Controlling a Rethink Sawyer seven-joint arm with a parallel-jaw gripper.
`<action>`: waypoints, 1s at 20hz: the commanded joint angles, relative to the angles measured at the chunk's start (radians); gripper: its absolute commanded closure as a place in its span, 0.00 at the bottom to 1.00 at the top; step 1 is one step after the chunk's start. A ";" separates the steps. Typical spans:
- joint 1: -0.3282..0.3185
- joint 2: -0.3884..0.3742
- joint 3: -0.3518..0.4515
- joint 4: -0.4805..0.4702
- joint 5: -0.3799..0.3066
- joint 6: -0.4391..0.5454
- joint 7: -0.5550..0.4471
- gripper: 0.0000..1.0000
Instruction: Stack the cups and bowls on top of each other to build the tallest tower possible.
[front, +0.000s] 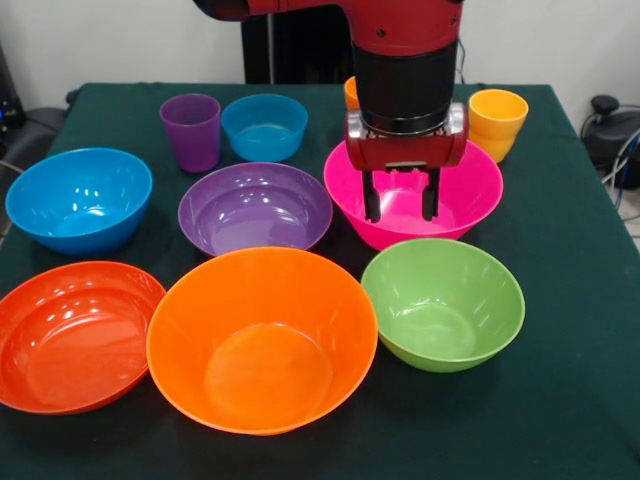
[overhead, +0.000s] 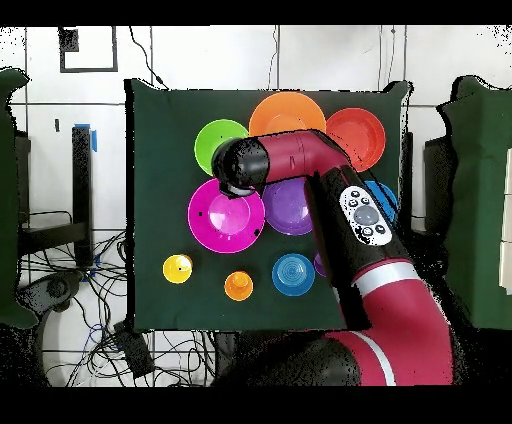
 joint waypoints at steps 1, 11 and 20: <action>0.027 0.055 -0.023 -0.061 -0.084 -0.020 -0.121 0.00; 0.040 0.081 -0.031 -0.082 -0.101 -0.045 -0.101 0.00; 0.052 0.126 -0.026 -0.181 -0.066 0.079 -0.141 0.00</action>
